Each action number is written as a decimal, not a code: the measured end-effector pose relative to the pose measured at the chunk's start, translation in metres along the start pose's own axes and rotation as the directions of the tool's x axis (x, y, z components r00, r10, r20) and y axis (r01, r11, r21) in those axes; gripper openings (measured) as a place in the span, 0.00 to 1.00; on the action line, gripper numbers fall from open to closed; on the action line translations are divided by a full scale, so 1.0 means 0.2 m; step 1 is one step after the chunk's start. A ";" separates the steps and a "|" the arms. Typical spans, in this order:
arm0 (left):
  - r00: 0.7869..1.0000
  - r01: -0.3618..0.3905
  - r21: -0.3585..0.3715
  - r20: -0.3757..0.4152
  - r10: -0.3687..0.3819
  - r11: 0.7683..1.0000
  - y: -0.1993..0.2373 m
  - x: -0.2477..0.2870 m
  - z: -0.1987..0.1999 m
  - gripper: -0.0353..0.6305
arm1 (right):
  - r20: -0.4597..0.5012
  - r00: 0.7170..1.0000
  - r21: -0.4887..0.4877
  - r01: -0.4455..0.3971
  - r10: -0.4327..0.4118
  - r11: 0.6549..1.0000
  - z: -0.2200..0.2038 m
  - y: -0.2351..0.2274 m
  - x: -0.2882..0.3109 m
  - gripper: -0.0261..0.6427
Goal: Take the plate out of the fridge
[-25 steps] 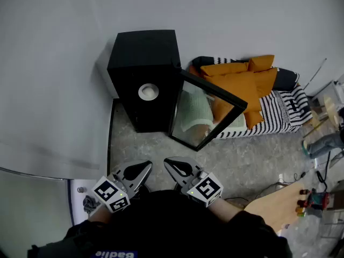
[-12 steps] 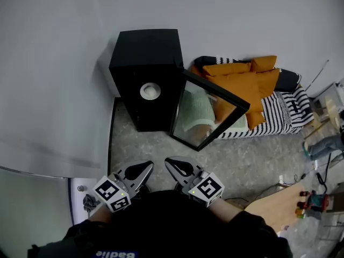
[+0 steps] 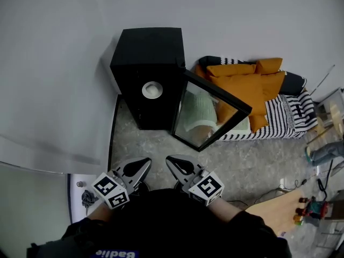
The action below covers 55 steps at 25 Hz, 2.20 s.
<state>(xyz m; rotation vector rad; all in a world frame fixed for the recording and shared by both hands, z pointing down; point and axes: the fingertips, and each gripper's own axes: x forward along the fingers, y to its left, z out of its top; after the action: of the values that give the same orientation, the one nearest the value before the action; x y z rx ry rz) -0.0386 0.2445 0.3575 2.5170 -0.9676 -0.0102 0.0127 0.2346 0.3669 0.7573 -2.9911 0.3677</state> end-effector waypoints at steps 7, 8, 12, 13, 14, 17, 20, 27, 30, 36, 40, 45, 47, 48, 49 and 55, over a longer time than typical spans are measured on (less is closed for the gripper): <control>0.996 -0.085 -0.034 0.023 0.086 0.996 0.01 0.12 -0.02 0.06 | 0.002 0.998 0.021 -0.060 0.060 0.998 0.00 -0.12 -0.07 0.05; 0.994 -0.100 -0.039 0.029 0.101 0.994 0.01 0.14 -0.03 0.06 | 0.002 0.998 0.022 -0.069 0.069 0.997 0.00 -0.14 -0.08 0.05; 0.989 -0.139 -0.059 0.048 0.142 0.988 0.01 0.20 -0.06 0.06 | -0.020 0.995 0.020 -0.101 0.102 0.995 -0.04 -0.21 -0.10 0.05; 0.988 -0.145 -0.062 0.047 0.148 0.987 0.01 0.21 -0.07 0.06 | -0.027 0.994 0.020 -0.106 0.107 0.994 -0.05 -0.23 -0.11 0.05; 0.987 -0.151 -0.064 0.045 0.154 0.986 0.02 0.22 -0.07 0.06 | -0.032 0.993 0.020 -0.109 0.110 0.994 -0.06 -0.24 -0.11 0.05; 0.985 -0.166 -0.071 0.044 0.169 0.984 0.07 0.25 -0.06 0.06 | -0.045 0.993 0.024 -0.110 0.111 0.994 -0.08 -0.29 -0.09 0.05; 0.985 -0.161 -0.072 0.047 0.165 0.984 0.15 0.28 -0.03 0.06 | -0.059 0.993 0.018 -0.103 0.104 0.994 -0.09 -0.35 -0.05 0.05; 0.992 -0.123 -0.077 0.026 0.126 0.989 0.47 0.38 0.05 0.06 | -0.085 0.995 -0.002 -0.043 0.043 0.999 -0.05 -0.51 0.18 0.05; 0.993 -0.112 -0.105 0.019 0.115 0.988 0.69 0.39 0.10 0.06 | -0.093 0.996 0.000 -0.002 0.002 1.000 -0.03 -0.59 0.34 0.05; 0.992 -0.122 -0.198 -0.032 0.118 0.973 1.17 0.44 0.11 0.06 | -0.142 0.983 0.036 0.118 -0.112 0.992 -0.04 -0.74 0.64 0.05; 0.990 -0.130 -0.192 -0.076 0.117 0.973 1.39 0.48 0.10 0.06 | -0.150 0.975 0.050 0.171 -0.161 0.984 -0.06 -0.79 0.78 0.05; 0.984 -0.171 -0.244 -0.099 0.151 0.954 1.59 0.57 0.03 0.06 | -0.187 0.969 0.056 0.172 -0.159 0.983 -0.13 -0.82 0.83 0.05; 0.978 -0.200 -0.261 -0.110 0.176 0.944 1.65 0.61 -0.02 0.06 | -0.204 0.967 0.058 0.166 -0.151 0.985 -0.16 -0.84 0.83 0.05; 0.975 -0.214 -0.266 -0.114 0.190 0.940 1.67 0.63 -0.04 0.06 | -0.212 0.966 0.060 0.163 -0.147 0.985 -0.18 -0.85 0.82 0.05; 0.972 -0.228 -0.268 -0.118 0.203 0.936 1.70 0.66 -0.06 0.07 | -0.218 0.965 0.062 0.160 -0.143 0.985 -0.19 -0.87 0.81 0.05; 0.957 -0.285 -0.293 -0.131 0.257 0.913 1.80 0.79 -0.17 0.10 | -0.251 0.961 0.076 0.137 -0.114 0.988 -0.28 -0.95 0.72 0.05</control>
<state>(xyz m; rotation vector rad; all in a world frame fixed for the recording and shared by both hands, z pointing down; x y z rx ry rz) -0.1429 -0.0794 0.5571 2.0647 -1.1718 0.0334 -0.0266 0.0190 0.4751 0.8358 -2.6954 0.5537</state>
